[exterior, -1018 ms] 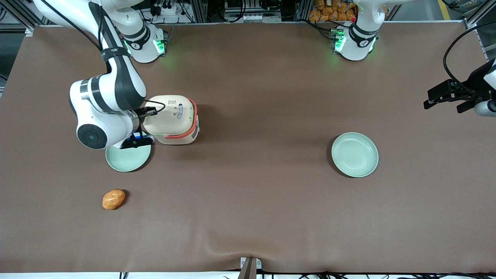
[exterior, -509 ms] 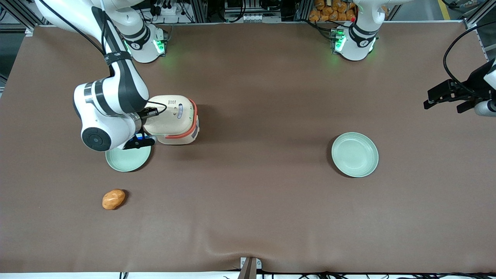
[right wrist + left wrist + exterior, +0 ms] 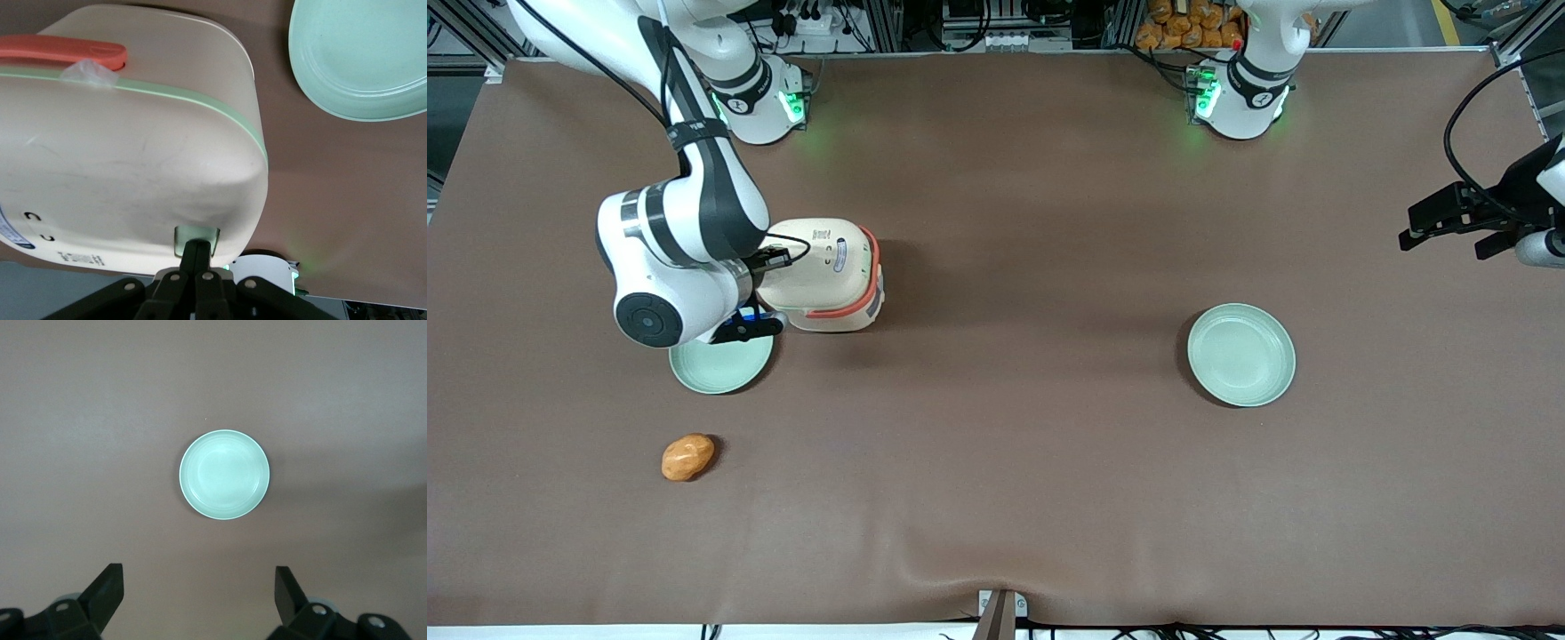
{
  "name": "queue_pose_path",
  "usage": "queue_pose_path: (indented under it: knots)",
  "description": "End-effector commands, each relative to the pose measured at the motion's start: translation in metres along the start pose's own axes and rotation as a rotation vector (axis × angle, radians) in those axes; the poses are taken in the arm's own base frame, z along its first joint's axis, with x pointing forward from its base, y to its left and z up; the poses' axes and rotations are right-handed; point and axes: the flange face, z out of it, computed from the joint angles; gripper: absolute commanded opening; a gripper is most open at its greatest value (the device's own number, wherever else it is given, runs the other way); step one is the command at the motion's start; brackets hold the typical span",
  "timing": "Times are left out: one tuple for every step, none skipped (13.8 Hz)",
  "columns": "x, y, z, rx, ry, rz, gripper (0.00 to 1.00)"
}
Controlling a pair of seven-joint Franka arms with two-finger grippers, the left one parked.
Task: Press rice cooker button with right arm
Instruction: 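Press down on the rice cooker's lid button with the right gripper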
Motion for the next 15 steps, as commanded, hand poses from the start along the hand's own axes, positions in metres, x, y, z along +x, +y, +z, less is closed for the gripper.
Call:
queue_pose_path:
  knots:
    - [0.012,0.0,0.012,0.002,0.001,0.012,0.0]
    - [0.012,0.0,0.013,0.0,0.002,0.012,0.0]
    - [0.014,0.0,0.015,-0.002,-0.003,0.013,0.0]
    - [0.013,0.0,0.014,-0.002,-0.003,0.013,0.0]
    - [0.011,0.0,0.009,0.0,0.0,0.015,0.0]
    - [0.008,-0.001,0.001,0.002,0.015,0.012,0.0]
    - [0.005,-0.002,-0.011,0.011,0.037,0.007,0.0]
    - [0.001,-0.004,-0.025,0.011,0.052,0.003,0.0]
    - [-0.007,-0.007,-0.043,0.011,0.064,-0.005,0.0]
    - [-0.016,-0.009,-0.06,0.011,0.077,-0.011,0.0]
    - [-0.024,-0.013,-0.075,0.01,0.084,-0.012,0.01]
    - [-0.033,-0.015,-0.086,0.011,0.084,0.0,0.08]
    - [-0.043,-0.018,-0.098,0.01,0.086,0.006,0.14]
    - [-0.052,-0.02,-0.107,0.009,0.095,0.002,0.2]
    - [-0.061,-0.024,-0.115,0.009,0.101,-0.009,0.26]
